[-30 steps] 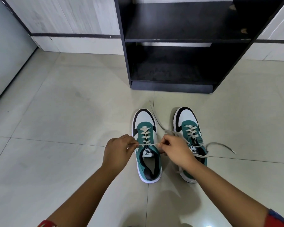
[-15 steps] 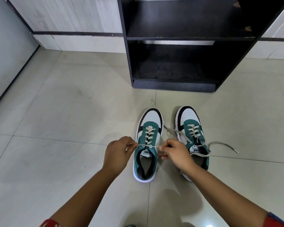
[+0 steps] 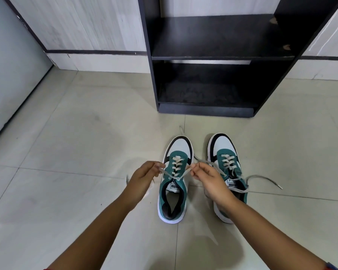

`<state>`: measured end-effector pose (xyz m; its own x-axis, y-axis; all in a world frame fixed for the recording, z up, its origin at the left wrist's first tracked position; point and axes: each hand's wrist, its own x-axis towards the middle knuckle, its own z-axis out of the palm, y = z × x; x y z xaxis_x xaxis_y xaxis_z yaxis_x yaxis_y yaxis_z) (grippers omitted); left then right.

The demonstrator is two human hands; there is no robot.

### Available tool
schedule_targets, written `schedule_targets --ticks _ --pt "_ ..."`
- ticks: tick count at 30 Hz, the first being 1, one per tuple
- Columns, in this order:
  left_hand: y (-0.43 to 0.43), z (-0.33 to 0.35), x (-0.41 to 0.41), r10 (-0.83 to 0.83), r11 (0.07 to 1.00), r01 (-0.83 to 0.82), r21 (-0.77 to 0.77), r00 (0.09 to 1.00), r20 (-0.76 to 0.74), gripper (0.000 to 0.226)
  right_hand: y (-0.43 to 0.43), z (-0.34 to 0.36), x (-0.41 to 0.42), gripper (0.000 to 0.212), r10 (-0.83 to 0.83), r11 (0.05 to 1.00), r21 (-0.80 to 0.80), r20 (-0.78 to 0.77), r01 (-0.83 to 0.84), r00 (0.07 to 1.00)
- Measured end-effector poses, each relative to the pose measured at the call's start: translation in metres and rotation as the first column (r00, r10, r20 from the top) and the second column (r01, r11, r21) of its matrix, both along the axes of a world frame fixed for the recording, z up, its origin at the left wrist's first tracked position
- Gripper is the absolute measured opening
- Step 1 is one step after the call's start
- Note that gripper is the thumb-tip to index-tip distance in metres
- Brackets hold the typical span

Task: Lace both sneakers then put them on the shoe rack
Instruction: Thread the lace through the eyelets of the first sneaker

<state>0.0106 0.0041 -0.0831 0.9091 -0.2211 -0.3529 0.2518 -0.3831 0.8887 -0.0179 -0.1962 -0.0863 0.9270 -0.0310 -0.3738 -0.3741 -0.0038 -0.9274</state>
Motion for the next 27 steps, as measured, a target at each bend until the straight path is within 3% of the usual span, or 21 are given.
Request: schedule_targets --ticks 3,7,11,16,19,23,27 --pt "-0.01 0.018 0.003 0.045 0.964 -0.069 -0.257 0.994 -0.097 0.037 0.005 0.005 0.006 0.032 -0.052 0.972 0.228 0.005 0.05 0.999" --pt "-0.019 0.027 0.003 0.04 0.966 -0.056 -0.252 0.997 -0.067 0.029 0.017 0.008 0.007 0.028 -0.061 0.929 0.363 -0.029 0.067 0.998" --pt "-0.024 0.025 0.0 -0.041 0.979 0.042 -0.2 0.999 0.012 0.023 0.021 0.004 0.008 0.024 -0.048 0.932 0.358 -0.039 0.058 0.998" --pt "-0.024 0.023 0.002 -0.138 0.956 0.137 -0.258 0.99 0.015 0.018 0.026 -0.003 0.012 0.017 -0.042 0.927 0.373 0.024 0.03 0.999" --pt "-0.023 0.021 0.004 -0.16 0.945 0.142 -0.295 0.986 -0.04 0.011 0.028 -0.008 0.016 0.019 -0.062 0.929 0.368 0.03 0.046 0.998" --pt "-0.022 0.02 0.011 -0.127 0.951 0.066 -0.303 0.975 -0.185 0.034 0.023 -0.007 0.018 0.02 0.067 0.942 0.322 0.102 -0.096 0.993" --pt "-0.02 0.02 0.017 -0.162 0.945 0.083 -0.315 0.959 -0.233 0.017 0.02 -0.006 0.019 0.021 0.211 0.933 0.255 0.189 -0.256 0.959"
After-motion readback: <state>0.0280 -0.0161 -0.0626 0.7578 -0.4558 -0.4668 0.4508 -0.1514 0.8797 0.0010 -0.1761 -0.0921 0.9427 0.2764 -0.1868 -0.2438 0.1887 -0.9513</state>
